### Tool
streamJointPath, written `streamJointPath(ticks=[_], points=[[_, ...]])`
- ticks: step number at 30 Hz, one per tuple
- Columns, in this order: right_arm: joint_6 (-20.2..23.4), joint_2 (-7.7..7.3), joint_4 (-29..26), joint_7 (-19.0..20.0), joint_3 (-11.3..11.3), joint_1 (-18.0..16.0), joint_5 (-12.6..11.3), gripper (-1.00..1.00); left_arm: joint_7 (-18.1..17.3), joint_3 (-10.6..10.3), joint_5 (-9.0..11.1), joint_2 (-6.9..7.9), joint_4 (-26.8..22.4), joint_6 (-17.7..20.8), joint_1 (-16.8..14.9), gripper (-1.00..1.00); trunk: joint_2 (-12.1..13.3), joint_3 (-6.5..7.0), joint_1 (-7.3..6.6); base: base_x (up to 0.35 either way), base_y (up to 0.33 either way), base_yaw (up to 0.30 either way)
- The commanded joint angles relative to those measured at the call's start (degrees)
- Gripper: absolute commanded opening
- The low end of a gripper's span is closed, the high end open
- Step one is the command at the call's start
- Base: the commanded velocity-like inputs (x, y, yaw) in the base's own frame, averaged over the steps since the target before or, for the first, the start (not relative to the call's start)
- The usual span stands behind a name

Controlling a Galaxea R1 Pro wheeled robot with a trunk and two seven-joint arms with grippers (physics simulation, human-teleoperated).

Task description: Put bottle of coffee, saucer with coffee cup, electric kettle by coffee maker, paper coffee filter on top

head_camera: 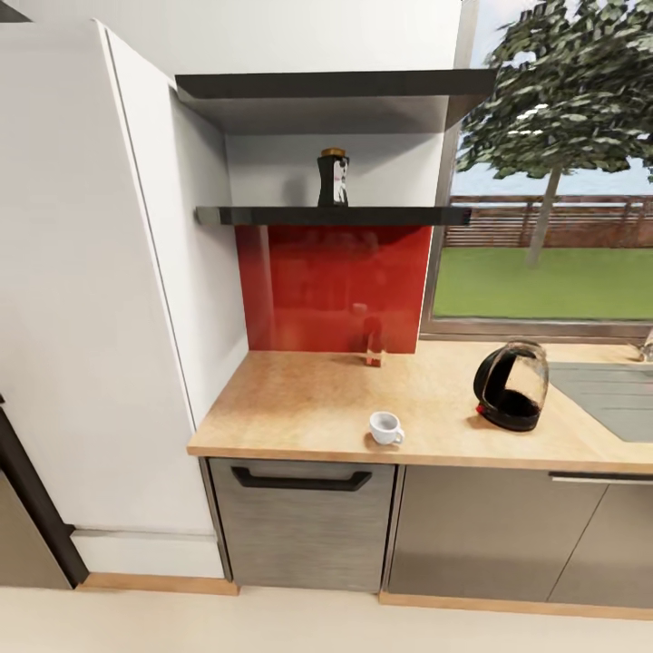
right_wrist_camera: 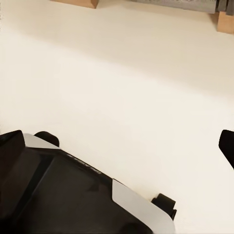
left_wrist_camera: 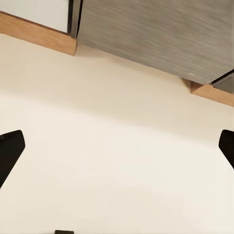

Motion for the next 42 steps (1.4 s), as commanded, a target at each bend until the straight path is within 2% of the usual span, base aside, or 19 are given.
streamJointPath(ticks=[1,18,24,30,42], points=[[-0.2,-0.06,0.1,0.0,0.3,-0.1,-0.3,1.00,-0.3,0.1,0.0,-0.02,0.0,-0.1,0.0,1.00,0.4,0.12,-0.22,0.000,0.000,0.000],[-0.2,-0.06,0.0,0.0,0.3,0.0,-0.3,1.00,-0.3,0.1,0.0,-0.01,0.0,-0.1,0.0,1.00,7.2,3.17,-3.95,0.000,0.000,0.000],[-0.2,-0.06,0.1,0.0,0.3,-0.1,-0.3,1.00,-0.3,0.1,0.1,-0.01,0.0,-0.1,0.0,1.00,7.2,3.17,-3.95,0.000,0.000,0.000],[-0.2,-0.06,0.1,0.0,0.3,-0.1,-0.3,1.00,-0.3,0.1,0.1,-0.01,0.0,-0.1,0.0,1.00,9.6,4.25,-5.27,0.000,0.000,0.000],[-0.2,-0.06,0.1,0.1,0.3,-0.1,-0.3,1.00,-0.3,0.2,0.1,-0.01,0.0,-0.1,0.0,1.00,9.6,4.25,-5.27,0.000,0.000,-0.048]])
